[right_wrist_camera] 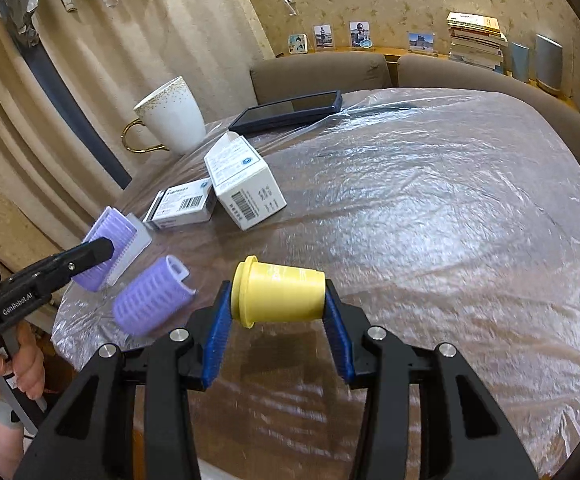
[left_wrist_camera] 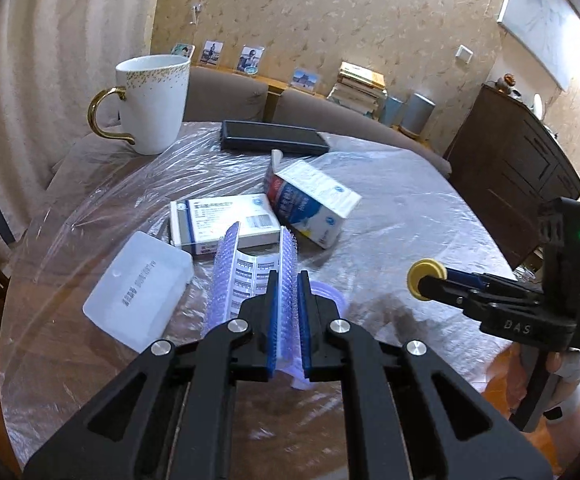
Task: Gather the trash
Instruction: 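Lift the curler with the left tool while the right tool carries the yellow cup toward the bin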
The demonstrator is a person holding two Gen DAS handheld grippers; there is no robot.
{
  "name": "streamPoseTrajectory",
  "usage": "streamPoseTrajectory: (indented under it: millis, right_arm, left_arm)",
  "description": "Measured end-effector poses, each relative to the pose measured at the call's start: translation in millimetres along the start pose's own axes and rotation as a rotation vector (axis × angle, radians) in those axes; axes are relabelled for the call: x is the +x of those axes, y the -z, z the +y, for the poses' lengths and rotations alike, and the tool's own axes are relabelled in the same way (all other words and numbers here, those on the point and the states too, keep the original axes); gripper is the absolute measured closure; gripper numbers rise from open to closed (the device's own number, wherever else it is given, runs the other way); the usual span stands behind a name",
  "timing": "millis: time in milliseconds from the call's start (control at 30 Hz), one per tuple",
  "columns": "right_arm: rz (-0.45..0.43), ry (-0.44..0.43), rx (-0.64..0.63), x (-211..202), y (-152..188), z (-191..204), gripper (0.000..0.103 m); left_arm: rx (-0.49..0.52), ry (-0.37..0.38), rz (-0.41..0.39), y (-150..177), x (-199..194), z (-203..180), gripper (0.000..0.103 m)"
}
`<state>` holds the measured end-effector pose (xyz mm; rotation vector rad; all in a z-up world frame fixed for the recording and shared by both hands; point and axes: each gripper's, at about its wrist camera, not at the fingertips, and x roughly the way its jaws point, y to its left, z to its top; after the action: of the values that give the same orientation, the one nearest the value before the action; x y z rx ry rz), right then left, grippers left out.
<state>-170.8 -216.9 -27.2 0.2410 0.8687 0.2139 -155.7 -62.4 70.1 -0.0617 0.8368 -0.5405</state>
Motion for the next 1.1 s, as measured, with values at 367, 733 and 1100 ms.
streamPoseTrajectory:
  millis: [367, 733, 1100]
  right_arm:
    - [0.028, -0.015, -0.015, -37, 32, -7, 0.060]
    - [0.055, 0.106, -0.119, -55, 65, -1, 0.060]
    - [0.084, 0.078, -0.174, -81, 93, 6, 0.060]
  left_arm:
    - [0.019, 0.073, 0.021, 29, -26, -34, 0.092]
    - [0.055, 0.085, 0.097, 63, -24, -62, 0.092]
    - [0.110, 0.083, 0.148, 88, -33, -86, 0.092]
